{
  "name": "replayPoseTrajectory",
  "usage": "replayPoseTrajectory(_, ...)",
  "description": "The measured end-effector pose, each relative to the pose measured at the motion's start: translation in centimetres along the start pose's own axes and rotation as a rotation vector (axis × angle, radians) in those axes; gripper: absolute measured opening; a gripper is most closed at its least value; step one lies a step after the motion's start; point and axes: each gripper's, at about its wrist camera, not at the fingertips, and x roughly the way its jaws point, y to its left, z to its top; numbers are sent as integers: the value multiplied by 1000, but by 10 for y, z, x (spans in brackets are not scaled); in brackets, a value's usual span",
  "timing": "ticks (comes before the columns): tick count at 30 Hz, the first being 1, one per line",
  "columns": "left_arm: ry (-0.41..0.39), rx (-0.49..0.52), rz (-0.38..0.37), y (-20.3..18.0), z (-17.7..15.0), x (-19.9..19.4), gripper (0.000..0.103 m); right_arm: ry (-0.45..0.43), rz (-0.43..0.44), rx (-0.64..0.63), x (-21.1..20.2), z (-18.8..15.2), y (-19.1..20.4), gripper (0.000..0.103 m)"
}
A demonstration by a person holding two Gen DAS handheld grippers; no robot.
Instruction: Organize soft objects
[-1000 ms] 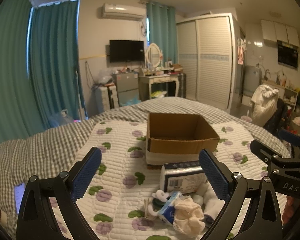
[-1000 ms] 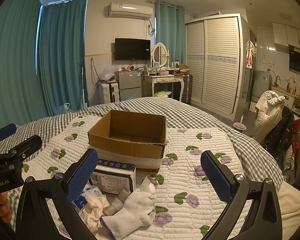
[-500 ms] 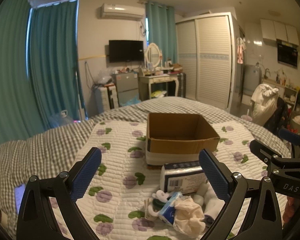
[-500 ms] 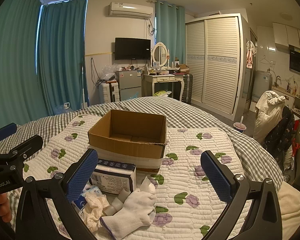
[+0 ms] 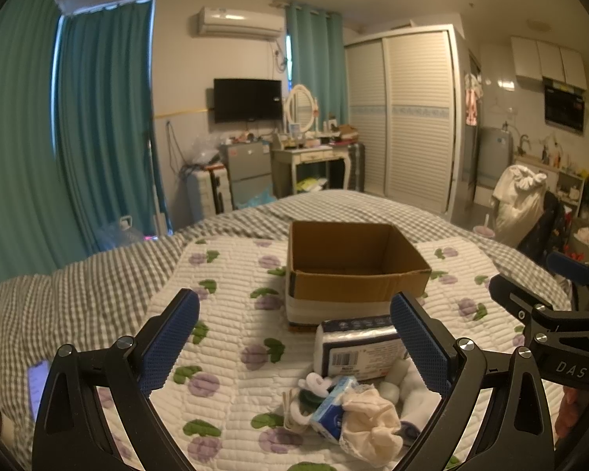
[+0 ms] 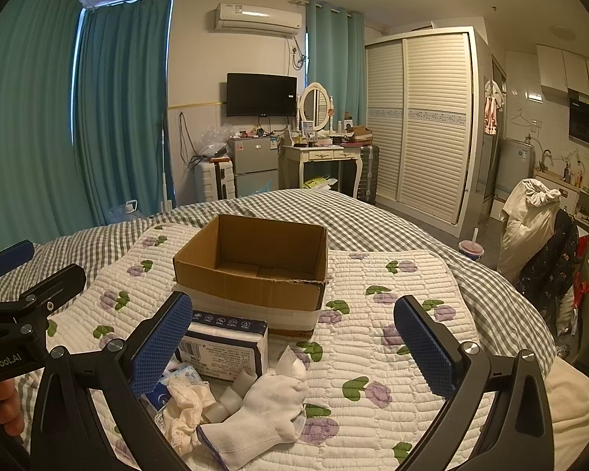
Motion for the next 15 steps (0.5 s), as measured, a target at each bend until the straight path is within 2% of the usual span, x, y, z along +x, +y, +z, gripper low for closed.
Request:
replayPoseTrajectory(9,-3,-4,0,-2,0,-1,100,2,9,6,2,-5,0,103)
replayPoseTrajectory(15,-22,3,2,-6,3,-11,100,-16,16,-6,-13,-1,3,103)
